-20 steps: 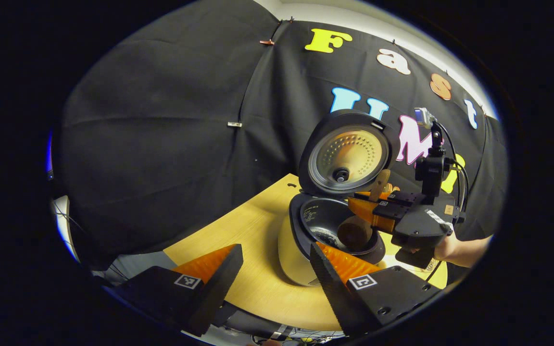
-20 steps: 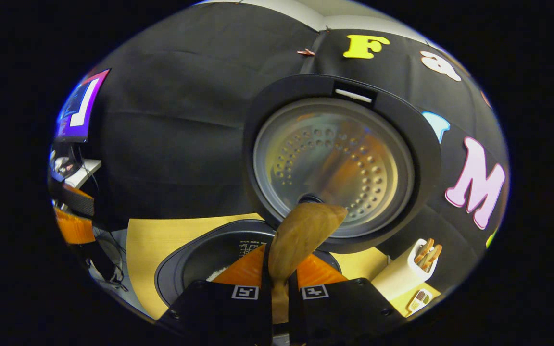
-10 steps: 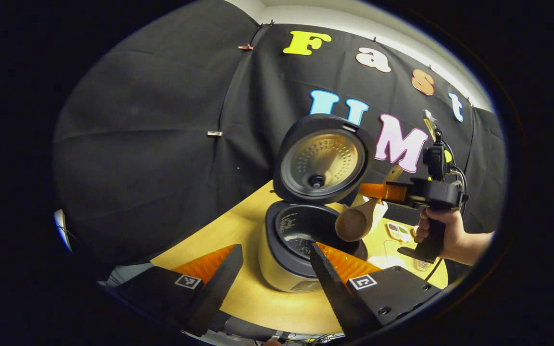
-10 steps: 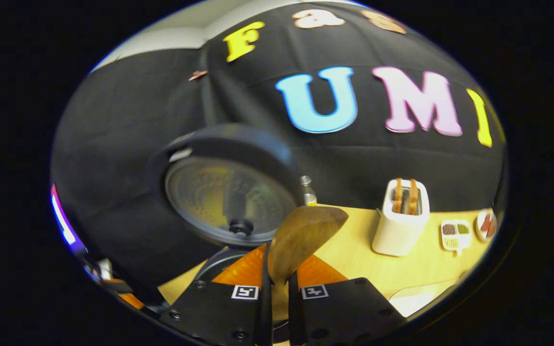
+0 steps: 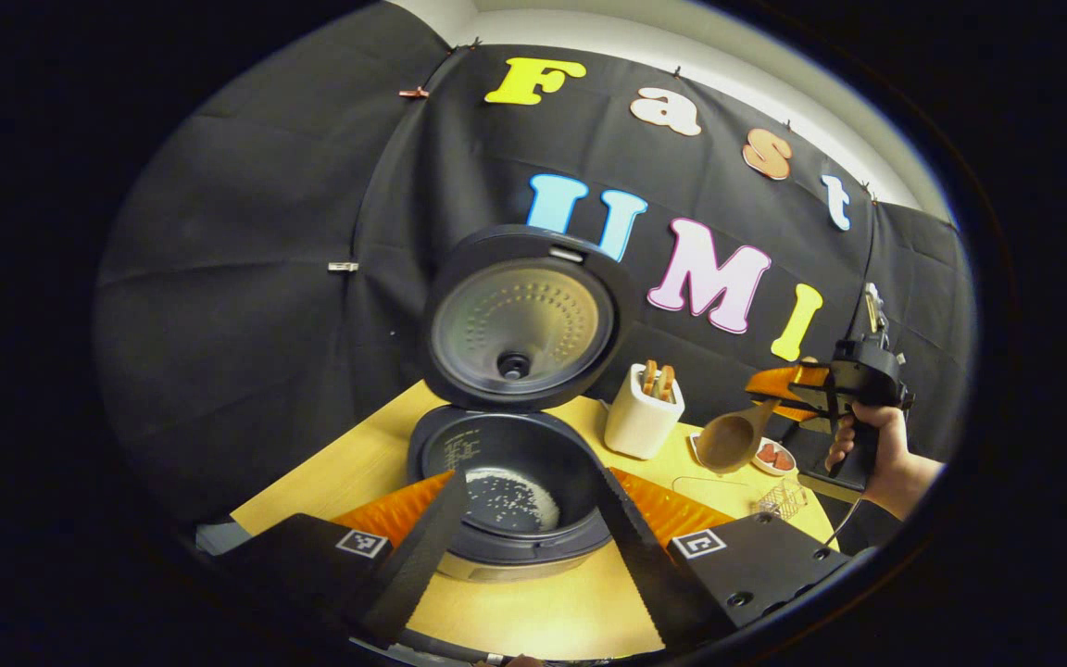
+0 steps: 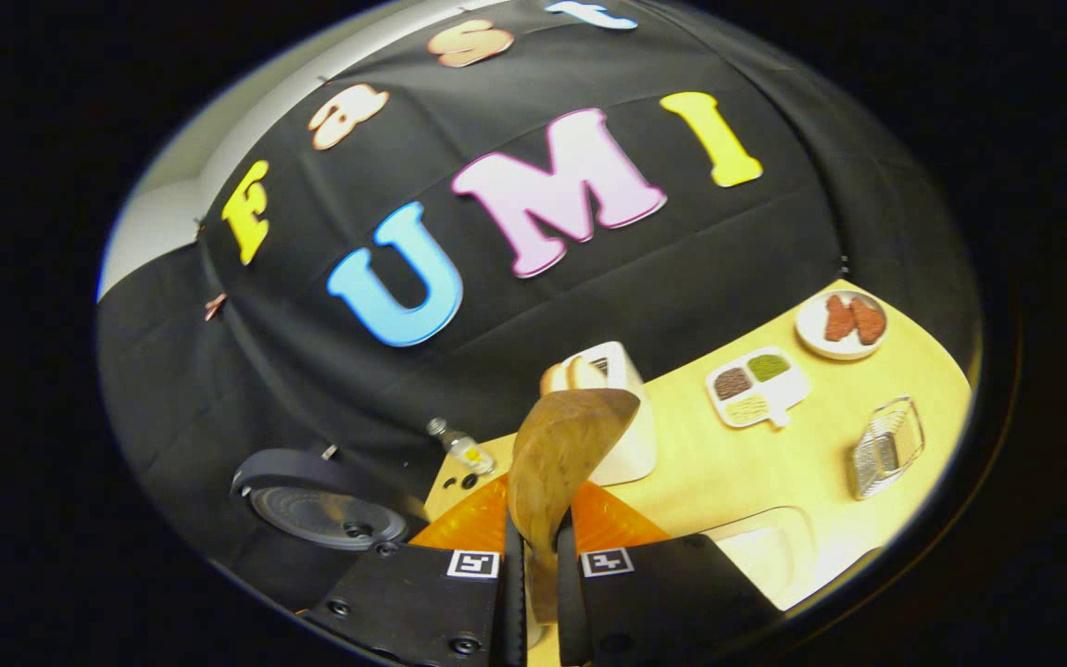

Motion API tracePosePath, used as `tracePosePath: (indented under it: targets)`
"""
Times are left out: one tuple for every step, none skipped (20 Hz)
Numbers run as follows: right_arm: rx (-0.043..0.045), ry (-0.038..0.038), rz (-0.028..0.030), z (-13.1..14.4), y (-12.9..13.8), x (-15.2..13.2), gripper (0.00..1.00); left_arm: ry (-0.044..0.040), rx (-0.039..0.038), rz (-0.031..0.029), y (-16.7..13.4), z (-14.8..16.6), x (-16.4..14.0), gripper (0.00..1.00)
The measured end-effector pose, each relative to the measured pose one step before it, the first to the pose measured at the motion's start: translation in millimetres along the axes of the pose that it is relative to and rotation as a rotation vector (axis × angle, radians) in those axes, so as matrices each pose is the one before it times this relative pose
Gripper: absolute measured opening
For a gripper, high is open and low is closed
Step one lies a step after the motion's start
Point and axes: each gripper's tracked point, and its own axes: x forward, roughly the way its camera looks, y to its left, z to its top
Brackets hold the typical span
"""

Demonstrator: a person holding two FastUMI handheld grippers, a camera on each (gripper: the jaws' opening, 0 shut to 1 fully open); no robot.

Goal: Close the left gripper, press the button to open the rice cooker; take a wooden spoon from the chopstick holder with the right hand, scoop a spoonful of rice and pour it into the rice cooker, then put the wooden spoon back into the chopstick holder.

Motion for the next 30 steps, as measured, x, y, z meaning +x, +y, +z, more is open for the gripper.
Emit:
tracePosePath:
  targets:
    - [0.03696, -0.02075, -0.02722, 13.99, -20.83, -5.45, 0.17, 0.00125, 0.00908, -0.00719, -7.72, 1.11, 0.7, 0.95]
    - [0.02823, -0.02612, -0.02981, 16.03, -21.78, -5.54, 0.18, 0.00396, 0.00686, -0.0006, -6.05, -0.72, 0.69, 0.96]
    - [0.01479, -0.02663, -0.03084, 16.31, -21.61, -2.94, 0.18, -0.00223, 0.00348, 0.00972, -4.41, 1.08, -0.09, 0.96]
    - [0.00901, -0.02712, -0.03207, 15.49, -22.73, -4.36, 0.18, -0.01236, -0.0029, 0.004, -5.13, 3.0, -0.01, 0.95]
    - [0.01267, -0.02475, -0.03061, 14.83, -21.49, -0.98, 0.17, -0.01015, -0.00368, 0.00379, -6.12, 2.73, -0.61, 0.95]
    - [0.01647, -0.02367, -0.03136, 13.66, -21.0, -0.18, 0.17, -0.00805, -0.00346, 0.0126, -3.45, 1.19, -0.28, 0.95]
    - [0.01737, -0.02324, -0.03227, 12.32, -20.01, 2.21, 0.17, -0.00827, -0.00356, 0.01287, -2.35, 2.24, -0.04, 0.95]
    - [0.01317, -0.02145, -0.03487, 11.61, -20.77, 2.36, 0.17, -0.00853, -0.00262, 0.01659, -1.83, 2.4, 0.69, 0.95]
    - [0.009, -0.02025, -0.03628, 10.17, -19.6, 2.79, 0.17, -0.00469, -0.00112, 0.01843, -0.36, 2.68, 0.51, 0.95]
    - [0.00745, -0.01736, -0.03304, 7.5, -22.62, 1.29, 0.17, -0.00037, 0.00311, 0.01721, -1.37, 0.37, 2.36, 0.95]
    - [0.01027, -0.01299, -0.02928, 6.03, -17.13, 6.53, 0.17, 0.00099, 0.00901, 0.01742, -1.47, 2.11, 1.54, 0.95]
    - [0.01193, -0.00401, -0.0249, 3.15, -14.95, 5.53, 0.18, 0.00085, 0.01127, 0.01867, -0.12, 1.64, 1.13, 0.95]
    - [0.01192, 0.00423, -0.02312, 0.24, -12.77, 6.37, 0.17, -0.0015, 0.00958, 0.01843, -1.12, 2.29, 0.93, 0.95]
    - [0.00816, 0.00755, -0.01977, -0.6, -13.33, 7.01, 0.18, -0.00404, 0.00451, 0.01856, -1.3, 2.38, 0.96, 0.95]
    - [-0.00027, 0.00768, -0.01653, -1.58, -11.26, 6.54, 0.18, -0.00515, -0.00419, 0.02011, -2.62, 2.42, 0.7, 0.95]
    - [-0.00383, 0.01125, -0.01455, -4.47, -9.78, 7.75, 0.18, -0.00241, -0.00989, 0.02059, -3.4, 0.31, 1.83, 0.95]
    - [-0.00362, 0.00625, -0.01013, -5.76, -5.22, 10.39, 0.18, -0.00198, -0.00919, 0.01791, -4.12, -0.22, 0.19, 0.95]
    - [-0.00367, 0.00716, -0.0076, -3.34, -6.71, 8.06, 0.18, -0.0035, -0.00735, 0.01402, -5.76, -1.03, 0.31, 0.95]
    - [-0.00192, 0.00428, -0.01018, -3.66, -7.01, 8.77, 0.18, -0.00216, -0.00485, 0.0131, -6.0, -0.06, 0.05, 0.95]
    - [-0.00182, 0.00164, -0.01441, -3.67, -6.63, 9.51, 0.18, 0.00132, -0.00331, 0.00973, -5.42, -2.31, 0.31, 0.95]
    - [0.0002, -0.00057, -0.01947, -4.27, -7.8, 9.68, 0.18, 0.00207, -0.00241, 0.01006, -6.06, -1.28, -0.99, 0.95]
    - [0.00647, -0.00676, -0.0122, -2.76, -5.64, 8.18, 0.18, 0.00022, -0.00329, 0.00332, -4.69, -1.5, 0.62, 0.95]
    - [0.01135, 0.01561, -0.01079, -7.11, -3.92, 7.12, 0.18, 0.00014, -0.00587, 0.00294, -5.65, -1.61, -0.11, 0.95]
    - [0.00971, 0.02234, -0.01186, -10.35, -3.19, 3.07, 0.17, 0.00323, -0.00527, 0.00317, -3.83, -1.81, 0.94, 0.95]
    - [-0.00432, -0.00718, -0.0111, -4.9, -2.27, 6.36, 0.18, 0.00124, -0.00221, 0.00569, -3.55, -0.85, -0.26, 0.95]
    - [-0.01698, 0.00474, -0.00204, -3.72, -0.57, 1.34, 0.18, -0.00625, 0.00059, 0.00623, -0.94, 1.19, 0.53, 0.95]
    - [-0.02506, 0.00981, 0.00239, -3.73, -1.14, 0.9, 0.18, -0.00885, 0.00166, 0.00571, -1.82, 3.65, -0.08, 0.95]
    - [-0.02595, 0.00906, 0.00315, -6.21, 0.41, -1.34, 0.18, -0.0138, 0.00141, 0.00575, -1.21, 4.03, -0.49, 0.95]
    - [-0.02635, 0.01325, -0.00015, -6.07, -0.89, -0.88, 0.17, -0.01483, 0.00197, 0.00725, 0.42, 5.72, -0.44, 0.95]
    - [-0.02191, 0.00923, 0.00138, -4.51, 0.79, -2.23, 0.18, -0.01691, 0.00411, 0.00795, 1.55, 5.2, 1.21, 0.95]
